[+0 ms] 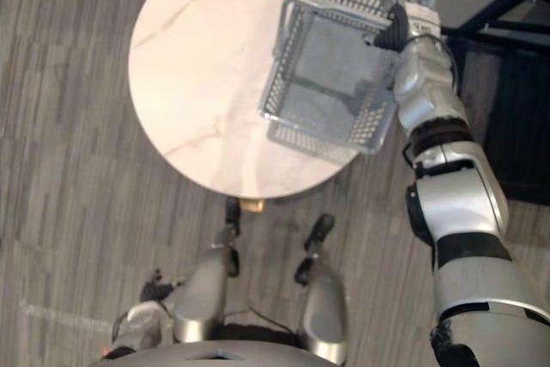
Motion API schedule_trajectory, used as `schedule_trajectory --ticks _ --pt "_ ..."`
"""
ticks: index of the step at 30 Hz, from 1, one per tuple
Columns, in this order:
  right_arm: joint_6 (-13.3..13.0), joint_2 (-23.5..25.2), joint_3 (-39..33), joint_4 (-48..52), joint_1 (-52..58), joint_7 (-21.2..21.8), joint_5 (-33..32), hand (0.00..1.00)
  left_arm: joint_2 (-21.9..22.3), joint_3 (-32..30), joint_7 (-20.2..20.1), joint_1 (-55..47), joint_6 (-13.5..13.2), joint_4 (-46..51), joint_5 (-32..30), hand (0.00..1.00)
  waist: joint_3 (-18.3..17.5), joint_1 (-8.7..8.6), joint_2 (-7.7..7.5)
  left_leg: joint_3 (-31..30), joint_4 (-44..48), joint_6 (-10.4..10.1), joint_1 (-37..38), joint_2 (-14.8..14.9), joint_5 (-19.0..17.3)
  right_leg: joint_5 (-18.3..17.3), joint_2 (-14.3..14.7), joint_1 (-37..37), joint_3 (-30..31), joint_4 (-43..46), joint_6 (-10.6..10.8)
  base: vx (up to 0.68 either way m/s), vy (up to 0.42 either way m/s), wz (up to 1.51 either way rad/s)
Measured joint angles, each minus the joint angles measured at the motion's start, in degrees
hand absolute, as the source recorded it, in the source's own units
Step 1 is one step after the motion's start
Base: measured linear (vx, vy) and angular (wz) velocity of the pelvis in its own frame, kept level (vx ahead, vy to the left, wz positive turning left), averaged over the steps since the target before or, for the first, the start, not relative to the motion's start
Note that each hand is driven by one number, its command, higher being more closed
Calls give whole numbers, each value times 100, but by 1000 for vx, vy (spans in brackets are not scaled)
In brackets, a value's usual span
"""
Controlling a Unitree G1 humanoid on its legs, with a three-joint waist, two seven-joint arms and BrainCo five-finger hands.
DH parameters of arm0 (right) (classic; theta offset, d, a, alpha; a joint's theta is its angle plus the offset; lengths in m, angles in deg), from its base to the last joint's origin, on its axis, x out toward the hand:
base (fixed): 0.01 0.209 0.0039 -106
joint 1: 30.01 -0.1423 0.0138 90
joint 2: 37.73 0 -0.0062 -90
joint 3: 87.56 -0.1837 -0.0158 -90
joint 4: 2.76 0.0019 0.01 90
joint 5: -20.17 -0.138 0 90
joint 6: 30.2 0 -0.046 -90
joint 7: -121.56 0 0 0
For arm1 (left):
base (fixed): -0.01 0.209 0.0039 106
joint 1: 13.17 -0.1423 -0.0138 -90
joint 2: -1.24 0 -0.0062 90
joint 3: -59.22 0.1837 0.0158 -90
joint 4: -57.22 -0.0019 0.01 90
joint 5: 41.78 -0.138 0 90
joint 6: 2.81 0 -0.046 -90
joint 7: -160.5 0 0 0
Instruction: Pick vegetable in the basket
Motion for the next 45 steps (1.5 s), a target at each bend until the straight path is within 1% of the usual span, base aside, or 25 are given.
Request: schedule_trajectory --ticks 3,4,7,10,11,12,13,15,16,18,20,21,23,25,26,29,31,32,35,37,39,41,43,44,45 --pt "2 -3 185 281 194 26 122 100 0 0 3 1 10 -9 -12 0 0 -1 -1 14 0 -1 55 13 0 -1 6 35 25 21 -1 6 1 -5" --pt "2 -9 341 468 305 51 231 100 0 -3 4 1 13 -10 -54 0 -1 -6 -3 23 -1 -1 79 18 0 -2 6 38 46 45 -2 0 0 -7" --pt "-8 -5 787 1023 547 186 238 100 -4 -7 4 3 45 -10 -102 0 -8 -12 -16 59 -2 -1 129 41 0 -3 23 38 106 76 -3 -7 0 -9" --pt "-124 11 1252 1444 686 396 265 100 -4 -32 4 4 62 -12 -109 0 -14 -4 -37 105 -4 -2 221 86 -1 -3 67 97 154 82 -3 -10 -5 -10" --pt "-159 66 1464 1634 741 488 268 100 -3 -71 4 4 70 -32 -110 0 -24 0 -66 144 -4 -3 256 107 -2 -3 87 110 183 83 -4 -13 -12 -12" --pt "-256 161 1718 1841 774 579 310 100 -3 -152 3 5 80 -56 -113 0 -35 -13 -98 165 -4 -3 274 121 -2 0 103 111 211 83 -7 -10 -9 -12" --pt "-274 178 1751 1873 780 597 348 100 -3 -168 3 5 90 -55 -114 0 -37 -13 -103 168 -4 -3 277 124 -2 2 106 111 217 83 -9 -6 -6 -9" --pt "-419 250 2143 2159 822 819 388 100 -11 -273 3 6 150 -66 -273 0 -86 1 -198 188 -4 -3 318 141 -1 12 125 132 249 82 -23 6 -3 -6" --pt "-469 264 2220 2224 842 894 391 100 -18 -311 3 5 168 -66 -317 0 -102 3 -228 194 -4 -3 340 145 -1 12 129 150 256 80 -23 25 -4 -3" --pt "-576 449 2505 2414 893 1049 391 100 -48 -469 6 -13 192 -107 -358 0 -206 13 -402 233 -4 -7 423 155 -1 12 138 218 299 70 -23 27 -1 -7" --pt "-654 467 2629 2681 928 1151 393 100 -101 -588 3 -13 268 -115 -482 0 -272 17 -519 308 -4 -7 469 155 -1 12 134 243 334 71 -23 17 8 -7" --pt "-691 467 2629 2760 966 1156 393 100 -128 -624 -2 -13 292 -117 -519 0 -292 13 -550 308 -4 -7 496 152 -1 12 131 272 334 68 -23 7 13 -4" --pt "-751 463 2648 2894 1072 1179 420 100 -186 -678 -10 -34 306 -120 -588 0 -389 4 -682 317 -4 -9 593 147 -3 12 126 358 351 64 -22 2 5 -2" --pt "-763 449 2689 2902 1146 1179 418 100 -211 -731 -2 -48 316 -124 -720 0 -455 -2 -749 317 -5 -11 671 147 -6 12 126 427 362 59 -21 -1 5 -2" --pt "-772 421 2745 2935 1224 1181 396 100 -211 -761 -5 -58 331 -129 -769 0 -554 -5 -767 317 -6 -11 670 147 -8 13 127 431 362 52 -20 0 0 0" --pt "-842 369 2851 3100 1483 1203 385 100 -211 -803 -4 -77 388 -205 -928 0 -718 -9 -777 320 -7 -11 762 145 -8 27 137 555 369 -28 1 0 0 0" --pt "-900 248 2876 3337 1617 1277 382 100 -211 -841 -8 -95 396 -224 -969 0 -735 -33 -779 325 -8 -9 859 148 -22 27 142 642 384 -36 2 -9 8 -4" --pt "-974 79 2876 3642 1818 1317 369 100 -211 -847 -8 -168 419 -226 -972 0 -856 -75 -792 333 -8 0 876 149 -39 35 150 657 416 -60 16 -7 7 -6" --pt "-1073 -144 2875 4114 2260 1321 312 100 -213 -850 -22 -356 439 -277 -1021 0 -1152 -203 -792 396 -8 -9 944 144 -68 61 159 715 485 -134 36 24 6 -10" --pt "-1136 -270 2842 4322 2451 1347 227 100 -213 -856 -23 -419 442 -295 -1109 0 -1185 -283 -783 463 -9 -6 1067 146 -92 61 161 809 521 -149 37 28 5 -16" --pt "-1158 -617 2745 4757 2923 1398 27 100 -233 -853 -74 -493 499 -335 -1235 0 -1403 -338 -782 517 -13 -2 1088 140 -129 86 167 803 605 -200 49 22 5 -15" --pt "-1249 -876 2567 4999 3264 1444 -103 100 -243 -853 -145 -519 514 -347 -1237 0 -1467 -341 -777 618 -30 1 1163 135 -153 114 169 828 690 -235 50 22 4 -22" --pt "-1260 -1023 2315 5160 3544 1469 -136 100 -250 -851 -184 -565 515 -346 -1253 0 -1512 -406 -764 666 -35 2 1216 127 -173 120 167 847 749 -235 54 11 6 -17" --pt "-1281 -1097 2139 5221 3730 1488 -250 100 -248 -832 -250 -617 510 -338 -1379 0 -1523 -474 -753 688 -9 -11 1274 112 -184 120 159 900 769 -239 55 15 9 -8" --pt "-1292 -1146 2047 5268 3854 1490 -283 100 -248 -848 -248 -643 510 -335 -1406 0 -1559 -482 -751 716 -9 -15 1288 108 -192 120 156 899 795 -240 56 20 12 -14"
